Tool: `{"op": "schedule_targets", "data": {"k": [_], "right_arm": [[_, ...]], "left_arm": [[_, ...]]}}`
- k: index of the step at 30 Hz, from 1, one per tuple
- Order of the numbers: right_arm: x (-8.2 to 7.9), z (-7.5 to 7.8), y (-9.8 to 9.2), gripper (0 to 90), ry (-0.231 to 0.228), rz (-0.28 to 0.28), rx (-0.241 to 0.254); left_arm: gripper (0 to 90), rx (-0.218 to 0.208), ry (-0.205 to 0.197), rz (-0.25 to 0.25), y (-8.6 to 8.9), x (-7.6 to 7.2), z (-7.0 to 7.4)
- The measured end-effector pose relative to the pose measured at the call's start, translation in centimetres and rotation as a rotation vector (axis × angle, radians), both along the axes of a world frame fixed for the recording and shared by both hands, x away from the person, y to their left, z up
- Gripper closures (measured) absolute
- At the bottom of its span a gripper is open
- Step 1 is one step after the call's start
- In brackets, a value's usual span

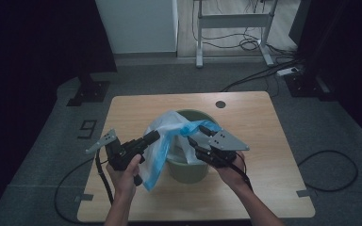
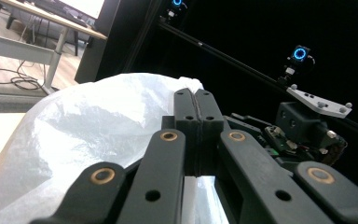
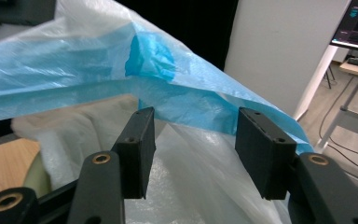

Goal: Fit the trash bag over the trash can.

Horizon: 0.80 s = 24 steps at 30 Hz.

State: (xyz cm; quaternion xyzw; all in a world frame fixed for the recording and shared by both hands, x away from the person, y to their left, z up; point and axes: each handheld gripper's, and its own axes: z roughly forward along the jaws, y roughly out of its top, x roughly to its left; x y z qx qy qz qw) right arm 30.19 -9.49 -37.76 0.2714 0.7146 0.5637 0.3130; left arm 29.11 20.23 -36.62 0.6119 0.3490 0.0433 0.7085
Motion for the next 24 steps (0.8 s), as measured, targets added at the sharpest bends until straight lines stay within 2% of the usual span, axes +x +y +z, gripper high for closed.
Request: {"op": "schedule_targets", "data": {"k": [4,7,10,13,16,20,24], "right_arm": [[0.2,0.0,0.7,50.3,-0.009,-0.034,-0.026],[0.4,0.0,0.9,63.4,-0.015,-0.066,-0.046],[0.8,0.0,0.8,77.7,-0.001,-0.072,-0.055],[0.9,0.0,0.6,86.6,-0.009,-0.065,-0.038],[0.6,0.0,0.2,88.7,-0.023,-0.048,-0.009],[0.0,-0.1,-0.8,89.0,-0.039,0.007,0.029],[-0.4,-0.2,-1.8,89.1,-0.056,0.047,0.044]], "left_arm": [[89.9,-0.008,0.008,-0.004,0.1,0.1,-0.1],[89.9,-0.016,0.011,-0.007,0.1,0.2,-0.1],[89.8,-0.015,0.008,-0.007,0.1,0.2,0.0],[89.8,-0.018,0.008,-0.001,0.1,0.2,0.1],[89.6,-0.024,0.007,0.010,0.3,0.3,0.2],[88.9,-0.051,0.017,0.019,0.7,0.7,0.2],[88.8,-0.050,0.023,0.019,0.4,1.1,0.2]]}}
